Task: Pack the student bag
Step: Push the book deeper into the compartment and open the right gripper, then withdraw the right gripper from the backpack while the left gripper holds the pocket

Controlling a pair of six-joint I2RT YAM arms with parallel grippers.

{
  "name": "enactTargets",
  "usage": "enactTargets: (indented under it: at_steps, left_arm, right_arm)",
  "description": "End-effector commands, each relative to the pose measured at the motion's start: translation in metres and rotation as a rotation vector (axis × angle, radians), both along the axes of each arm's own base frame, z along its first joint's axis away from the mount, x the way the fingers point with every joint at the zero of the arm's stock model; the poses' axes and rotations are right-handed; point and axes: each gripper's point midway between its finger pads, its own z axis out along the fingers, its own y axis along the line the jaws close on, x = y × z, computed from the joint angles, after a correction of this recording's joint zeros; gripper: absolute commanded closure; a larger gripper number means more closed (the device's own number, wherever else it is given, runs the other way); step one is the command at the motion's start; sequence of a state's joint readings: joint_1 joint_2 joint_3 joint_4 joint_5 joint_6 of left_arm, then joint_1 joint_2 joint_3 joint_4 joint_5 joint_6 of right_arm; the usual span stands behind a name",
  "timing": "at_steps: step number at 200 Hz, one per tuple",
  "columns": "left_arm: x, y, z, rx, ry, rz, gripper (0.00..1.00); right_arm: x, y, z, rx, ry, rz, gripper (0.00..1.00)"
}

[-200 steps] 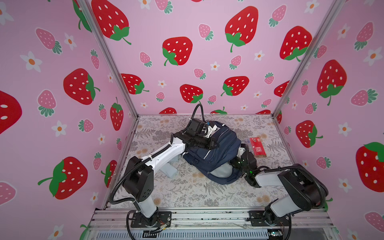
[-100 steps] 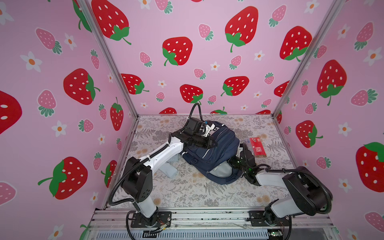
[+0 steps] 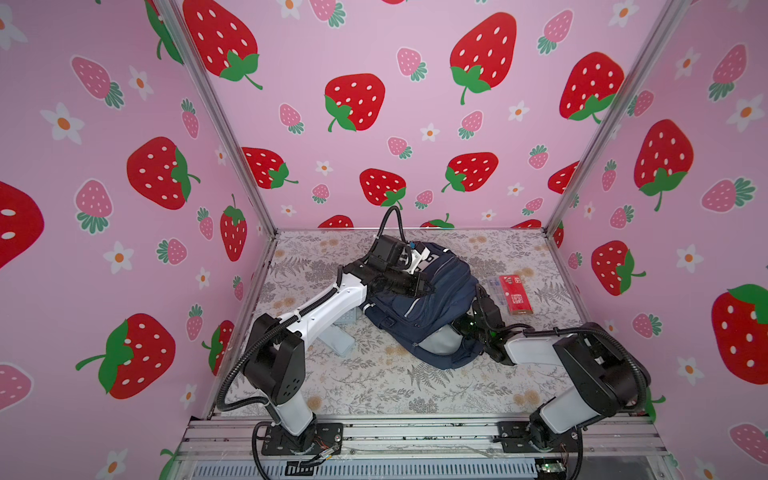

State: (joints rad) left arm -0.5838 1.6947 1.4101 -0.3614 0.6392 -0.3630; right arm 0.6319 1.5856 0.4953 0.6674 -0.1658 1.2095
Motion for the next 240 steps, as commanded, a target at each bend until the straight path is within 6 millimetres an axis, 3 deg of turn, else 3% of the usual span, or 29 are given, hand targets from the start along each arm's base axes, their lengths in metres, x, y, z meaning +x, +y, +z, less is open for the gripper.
enactTargets:
  at_steps: [1,29,50,64,109,146,163,179,206,240]
  left_arm:
    - [0.005,-0.006,0.037,-0.091,-0.080,-0.031,1.00]
    - [0.006,-0.005,0.032,-0.082,-0.076,-0.027,1.00]
    - [0.008,-0.006,0.027,-0.075,-0.064,-0.025,1.00]
    - [0.009,-0.006,0.023,-0.068,-0.055,-0.025,1.00]
    - [0.010,-0.008,0.008,-0.019,-0.046,-0.025,1.00]
    - [-0.001,-0.016,-0.019,0.142,-0.085,-0.064,1.00]
    - [-0.010,-0.018,-0.032,0.277,-0.144,-0.078,0.74]
    - [-0.016,-0.015,-0.041,0.423,-0.231,-0.070,0.60]
    - [-0.022,-0.002,-0.049,0.630,-0.334,-0.033,0.48]
    - [-0.046,0.012,-0.059,0.730,-0.379,-0.051,0.36]
  right_arm:
    - [0.004,0.010,0.001,0.009,-0.007,0.021,0.85]
    - [0.003,0.010,0.005,0.000,-0.012,0.030,0.77]
    - [-0.003,-0.003,0.004,-0.085,0.013,0.019,0.56]
    - [-0.011,-0.018,0.005,-0.158,0.029,0.006,0.50]
    - [-0.065,-0.086,0.004,-0.319,0.047,-0.060,0.49]
    - [-0.100,-0.130,0.024,-0.357,-0.022,-0.112,0.49]
    - [-0.108,-0.139,0.035,-0.360,-0.053,-0.120,0.49]
    - [-0.111,-0.138,0.045,-0.340,-0.087,-0.103,0.49]
    - [-0.113,-0.130,0.051,-0.337,-0.105,-0.051,0.50]
    - [-0.114,-0.121,0.055,-0.326,-0.122,-0.006,0.52]
